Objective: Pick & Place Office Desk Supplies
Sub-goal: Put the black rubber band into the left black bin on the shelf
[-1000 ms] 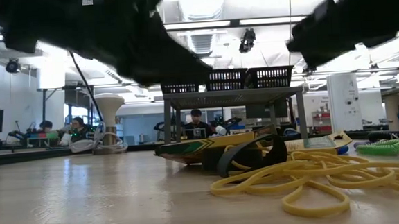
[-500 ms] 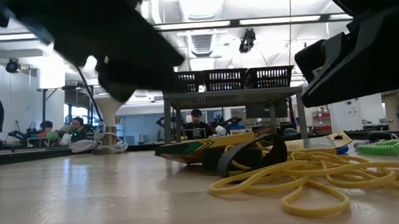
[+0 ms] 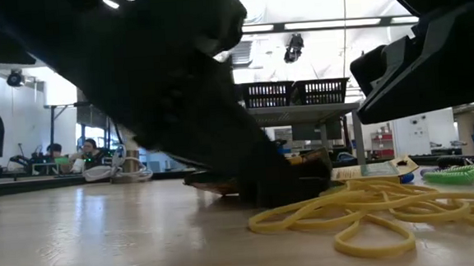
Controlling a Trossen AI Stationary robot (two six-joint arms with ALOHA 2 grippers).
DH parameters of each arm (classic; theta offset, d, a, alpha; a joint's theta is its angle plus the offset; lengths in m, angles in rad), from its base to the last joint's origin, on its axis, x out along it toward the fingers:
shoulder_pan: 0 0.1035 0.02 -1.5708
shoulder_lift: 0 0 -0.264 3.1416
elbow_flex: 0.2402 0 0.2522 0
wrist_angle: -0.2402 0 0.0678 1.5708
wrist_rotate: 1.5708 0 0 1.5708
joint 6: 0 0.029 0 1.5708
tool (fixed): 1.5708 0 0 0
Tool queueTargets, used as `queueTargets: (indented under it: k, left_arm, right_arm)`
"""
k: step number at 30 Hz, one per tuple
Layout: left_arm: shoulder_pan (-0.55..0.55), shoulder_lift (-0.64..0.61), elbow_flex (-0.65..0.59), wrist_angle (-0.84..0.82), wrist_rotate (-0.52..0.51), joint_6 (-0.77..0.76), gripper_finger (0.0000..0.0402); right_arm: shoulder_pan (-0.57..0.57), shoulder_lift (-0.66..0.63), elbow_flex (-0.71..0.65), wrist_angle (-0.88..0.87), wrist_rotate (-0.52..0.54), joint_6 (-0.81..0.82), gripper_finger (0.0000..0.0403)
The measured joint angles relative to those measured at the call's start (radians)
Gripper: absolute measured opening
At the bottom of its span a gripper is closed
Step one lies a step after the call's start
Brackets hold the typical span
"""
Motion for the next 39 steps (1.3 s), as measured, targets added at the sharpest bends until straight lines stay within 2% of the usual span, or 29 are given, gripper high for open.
queueTargets:
  k: [4, 7, 15, 23, 27, 29, 32, 39]
  left_arm:
    - [-0.001, 0.006, 0.012, -0.005, -0.041, -0.002, 0.0188]
    - [-0.001, 0.006, 0.011, -0.005, -0.052, -0.006, 0.016]
    - [-0.008, -0.023, 0.012, -0.031, -0.026, 0.02, 0.0017]
    - [-0.016, -0.253, 0.011, -0.211, -0.016, 0.05, 0.0005]
    - [0.011, -0.379, 0.011, -0.26, -0.071, 0.134, 0.0005]
    - [0.061, -0.434, 0.012, -0.292, -0.087, 0.16, 0.0004]
    - [0.184, -0.502, 0.048, -0.424, -0.091, 0.196, 0.0004]
    - [0.56, -0.547, 0.235, -0.769, -0.082, 0.319, 0.0003]
  right_arm:
    - [0.0, 0.0, 0.0, -0.001, 0.0, 0.0, 0.0027]
    - [0.0, 0.0, 0.0, -0.001, 0.0, 0.0, 0.0027]
    - [0.0, 0.0, 0.0, -0.001, 0.0, 0.0, 0.0027]
    - [-0.001, 0.0, 0.0, -0.002, 0.0, 0.0, 0.0027]
    - [-0.001, 0.0, 0.0, 0.001, 0.001, 0.0, 0.0027]
    - [-0.001, 0.0, 0.0, 0.002, 0.018, 0.0, 0.0027]
    - [-0.001, 0.0, 0.0, 0.004, 0.034, 0.0, 0.0027]
    - [-0.005, 0.0, 0.0, 0.003, 0.053, -0.001, 0.0027]
